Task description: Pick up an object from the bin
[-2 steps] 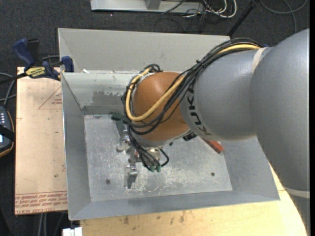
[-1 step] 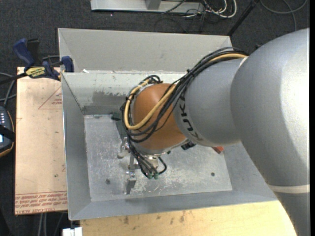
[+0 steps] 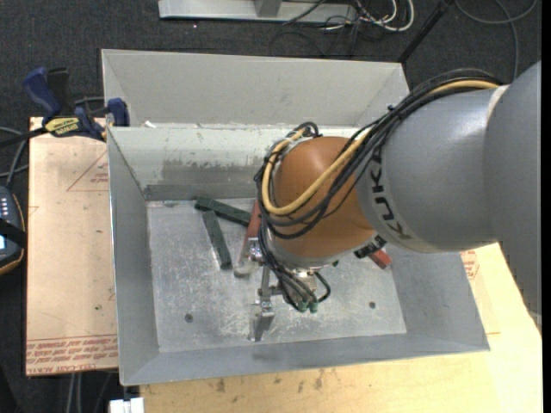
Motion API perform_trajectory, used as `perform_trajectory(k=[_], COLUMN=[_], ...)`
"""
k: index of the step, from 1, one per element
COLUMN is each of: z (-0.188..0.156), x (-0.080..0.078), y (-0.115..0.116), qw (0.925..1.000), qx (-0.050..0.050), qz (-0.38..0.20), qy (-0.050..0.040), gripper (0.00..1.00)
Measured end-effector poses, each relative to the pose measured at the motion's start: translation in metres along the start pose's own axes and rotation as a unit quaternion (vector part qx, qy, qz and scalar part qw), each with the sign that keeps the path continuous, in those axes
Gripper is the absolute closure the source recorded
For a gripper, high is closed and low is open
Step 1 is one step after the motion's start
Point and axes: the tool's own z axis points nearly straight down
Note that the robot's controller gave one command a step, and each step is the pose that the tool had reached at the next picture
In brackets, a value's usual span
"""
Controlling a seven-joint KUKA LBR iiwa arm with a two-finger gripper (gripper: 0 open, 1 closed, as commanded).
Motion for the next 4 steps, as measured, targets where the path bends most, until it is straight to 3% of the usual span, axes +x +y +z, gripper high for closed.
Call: perform_trajectory(k=[1, 2, 3, 4], z=[-0.010, 0.029, 0.037, 0.069], x=[-0.033, -0.014, -0.057, -0.092], y=[-0.044, -0.050, -0.033, -0.012], qw=[0.9997, 0.9994, 0.9942, 0.9973], qx=[0.000, -0.001, 0.000, -0.002], qz=[-0.021, -0.034, -0.107, -0.072], qy=[-0.0082, -0.0089, -0.0024, -0.0117], gripper=[0.00, 0.00, 0.00, 1.00])
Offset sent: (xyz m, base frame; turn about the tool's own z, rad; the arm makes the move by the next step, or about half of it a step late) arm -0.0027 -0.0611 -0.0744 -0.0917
